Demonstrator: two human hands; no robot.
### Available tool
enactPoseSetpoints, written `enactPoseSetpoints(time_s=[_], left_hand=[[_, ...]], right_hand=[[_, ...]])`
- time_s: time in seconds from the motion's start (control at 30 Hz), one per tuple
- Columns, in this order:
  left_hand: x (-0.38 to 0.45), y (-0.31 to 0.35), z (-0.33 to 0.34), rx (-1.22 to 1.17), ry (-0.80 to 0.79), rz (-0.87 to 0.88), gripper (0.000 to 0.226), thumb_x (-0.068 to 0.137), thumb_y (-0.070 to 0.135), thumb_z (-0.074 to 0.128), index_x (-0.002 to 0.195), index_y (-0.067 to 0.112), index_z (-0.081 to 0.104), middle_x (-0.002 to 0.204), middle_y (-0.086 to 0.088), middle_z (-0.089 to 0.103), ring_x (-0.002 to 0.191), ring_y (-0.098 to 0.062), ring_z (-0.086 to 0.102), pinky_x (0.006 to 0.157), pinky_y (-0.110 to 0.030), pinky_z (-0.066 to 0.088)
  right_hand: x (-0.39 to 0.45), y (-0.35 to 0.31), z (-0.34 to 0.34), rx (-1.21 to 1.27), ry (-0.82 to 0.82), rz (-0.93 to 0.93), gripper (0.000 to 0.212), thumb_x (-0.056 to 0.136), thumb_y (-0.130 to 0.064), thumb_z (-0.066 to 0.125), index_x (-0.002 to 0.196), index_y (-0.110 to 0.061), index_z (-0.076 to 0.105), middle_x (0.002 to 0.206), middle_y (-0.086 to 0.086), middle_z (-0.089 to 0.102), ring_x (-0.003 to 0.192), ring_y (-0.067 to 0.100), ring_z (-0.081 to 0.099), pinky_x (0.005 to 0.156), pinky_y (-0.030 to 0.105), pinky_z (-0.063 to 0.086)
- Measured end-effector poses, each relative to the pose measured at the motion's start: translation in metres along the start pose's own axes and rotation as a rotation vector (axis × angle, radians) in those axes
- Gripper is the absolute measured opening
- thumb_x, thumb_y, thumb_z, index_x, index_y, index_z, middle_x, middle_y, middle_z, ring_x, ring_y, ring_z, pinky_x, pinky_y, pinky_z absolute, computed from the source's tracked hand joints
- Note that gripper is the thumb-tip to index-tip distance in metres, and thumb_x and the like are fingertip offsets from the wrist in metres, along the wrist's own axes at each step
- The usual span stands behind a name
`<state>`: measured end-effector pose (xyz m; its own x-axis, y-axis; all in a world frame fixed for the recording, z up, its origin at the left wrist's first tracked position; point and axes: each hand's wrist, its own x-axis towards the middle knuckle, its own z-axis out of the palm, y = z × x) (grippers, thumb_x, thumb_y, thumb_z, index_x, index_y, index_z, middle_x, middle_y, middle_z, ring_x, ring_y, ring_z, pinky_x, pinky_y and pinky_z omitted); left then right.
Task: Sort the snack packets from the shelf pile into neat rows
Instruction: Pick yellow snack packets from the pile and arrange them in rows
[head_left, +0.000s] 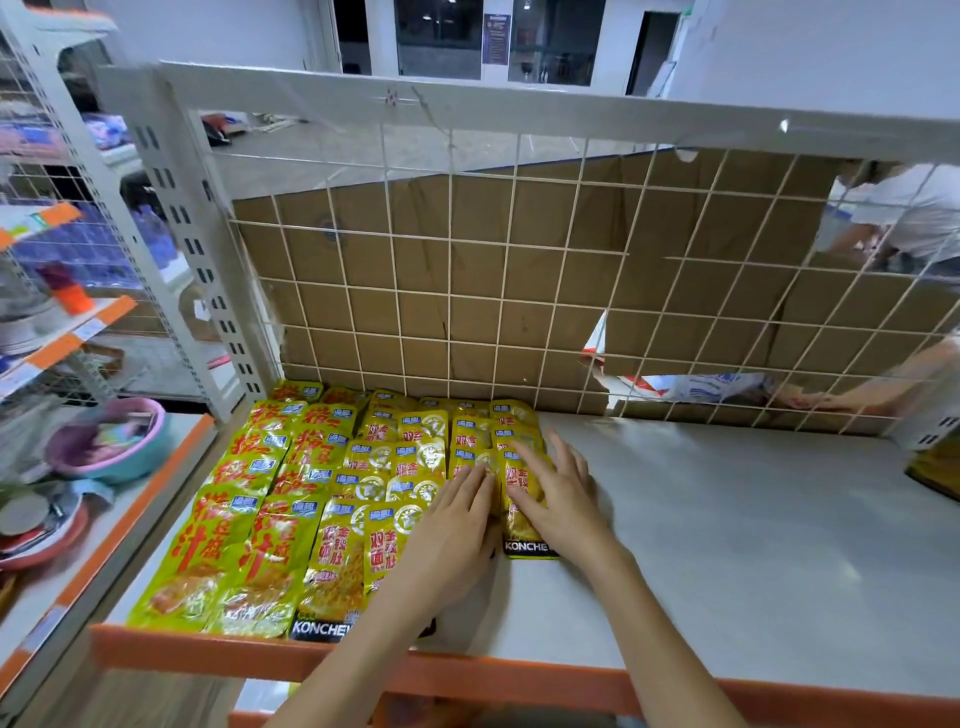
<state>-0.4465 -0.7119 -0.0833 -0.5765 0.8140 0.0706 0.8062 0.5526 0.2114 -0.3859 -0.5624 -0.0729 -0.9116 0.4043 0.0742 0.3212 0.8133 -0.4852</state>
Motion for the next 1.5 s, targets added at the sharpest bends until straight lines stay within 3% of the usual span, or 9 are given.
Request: enactPoseSetpoints(time_s=[0.17, 0.4, 0.53, 0.67, 0.77, 0.87, 1.27, 1.37, 1.5], left_hand=[[0.004, -0.004, -0.001, 0.032, -0.036, -0.005, 0.065, 0.09, 0.038, 0.018, 0.138, 0.002, 0.043, 0.148, -0.012, 0.035, 0.136, -0.029, 0.038, 0.11, -0.035, 0.029], [0.001, -0.004, 0.001, -0.004, -0.016, -0.013, 0.083, 0.08, 0.046, -0.004, 0.148, 0.006, 0.022, 0.156, -0.008, 0.013, 0.145, -0.028, 0.012, 0.115, -0.033, 0.004], [-0.004, -0.005, -0.008, 0.026, 0.029, -0.043, 0.06, 0.088, 0.039, 0.034, 0.129, 0.0, 0.054, 0.138, -0.014, 0.049, 0.126, -0.031, 0.05, 0.105, -0.038, 0.035], [-0.011, -0.012, -0.004, 0.066, 0.009, -0.083, 0.068, 0.095, 0.05, 0.02, 0.151, 0.012, 0.01, 0.154, 0.004, 0.004, 0.146, -0.021, 0.003, 0.117, -0.032, 0.0], [-0.015, -0.008, -0.002, 0.044, -0.09, -0.038, 0.064, 0.085, 0.045, 0.027, 0.133, 0.012, 0.052, 0.141, -0.005, 0.047, 0.131, -0.025, 0.045, 0.107, -0.043, 0.037], [-0.014, -0.007, 0.001, 0.055, -0.043, -0.007, 0.052, 0.083, 0.041, 0.036, 0.118, 0.017, 0.066, 0.124, -0.002, 0.063, 0.116, -0.02, 0.059, 0.091, -0.042, 0.049], [-0.004, -0.007, -0.004, -0.028, 0.007, 0.031, 0.049, 0.094, 0.032, 0.045, 0.139, 0.014, 0.043, 0.147, -0.004, 0.039, 0.138, -0.025, 0.032, 0.113, -0.035, 0.022], [0.001, -0.008, -0.008, -0.004, 0.049, 0.076, 0.044, 0.092, 0.028, 0.051, 0.132, 0.012, 0.049, 0.14, -0.006, 0.044, 0.128, -0.028, 0.038, 0.106, -0.033, 0.028], [0.004, -0.007, -0.025, 0.0, 0.024, 0.07, 0.037, 0.087, 0.031, 0.058, 0.117, 0.009, 0.057, 0.122, -0.008, 0.055, 0.115, -0.031, 0.047, 0.092, -0.036, 0.037]], right_hand=[[0.01, -0.004, 0.002, -0.268, -0.101, -0.061, 0.049, 0.101, -0.045, 0.026, 0.149, -0.036, 0.018, 0.159, -0.011, 0.008, 0.146, 0.015, 0.004, 0.114, 0.036, 0.014], [0.004, -0.007, 0.005, -0.288, -0.091, -0.025, 0.051, 0.102, -0.044, 0.024, 0.15, -0.033, 0.014, 0.159, -0.008, 0.007, 0.146, 0.018, 0.004, 0.115, 0.036, 0.014], [-0.008, -0.005, -0.001, -0.224, -0.009, 0.023, 0.053, 0.1, -0.044, 0.03, 0.15, -0.026, 0.019, 0.158, -0.005, 0.011, 0.144, 0.02, 0.009, 0.114, 0.034, 0.015], [-0.032, -0.002, 0.007, -0.242, -0.025, 0.022, 0.055, 0.1, -0.043, 0.031, 0.149, -0.023, 0.018, 0.157, 0.0, 0.012, 0.142, 0.02, 0.014, 0.113, 0.035, 0.023], [-0.035, -0.001, 0.02, -0.258, -0.064, -0.015, 0.055, 0.102, -0.041, 0.022, 0.152, -0.023, 0.008, 0.16, 0.001, 0.001, 0.146, 0.019, 0.004, 0.116, 0.033, 0.014], [-0.038, -0.005, 0.024, -0.297, -0.039, -0.036, 0.058, 0.094, -0.039, 0.022, 0.144, -0.013, 0.039, 0.15, 0.008, 0.037, 0.137, 0.025, 0.038, 0.105, 0.036, 0.041], [-0.037, -0.01, 0.021, -0.398, -0.055, -0.08, 0.049, 0.096, -0.029, 0.031, 0.138, -0.009, 0.047, 0.144, 0.007, 0.046, 0.131, 0.024, 0.046, 0.105, 0.035, 0.04], [-0.034, -0.012, 0.011, -0.349, -0.084, -0.08, 0.05, 0.102, -0.03, 0.033, 0.149, -0.016, 0.025, 0.157, 0.002, 0.023, 0.143, 0.02, 0.021, 0.115, 0.032, 0.018], [-0.042, -0.021, -0.01, -0.227, 0.014, 0.008, 0.045, 0.098, -0.034, 0.042, 0.14, -0.018, 0.042, 0.146, 0.0, 0.039, 0.13, 0.024, 0.037, 0.105, 0.036, 0.03]])
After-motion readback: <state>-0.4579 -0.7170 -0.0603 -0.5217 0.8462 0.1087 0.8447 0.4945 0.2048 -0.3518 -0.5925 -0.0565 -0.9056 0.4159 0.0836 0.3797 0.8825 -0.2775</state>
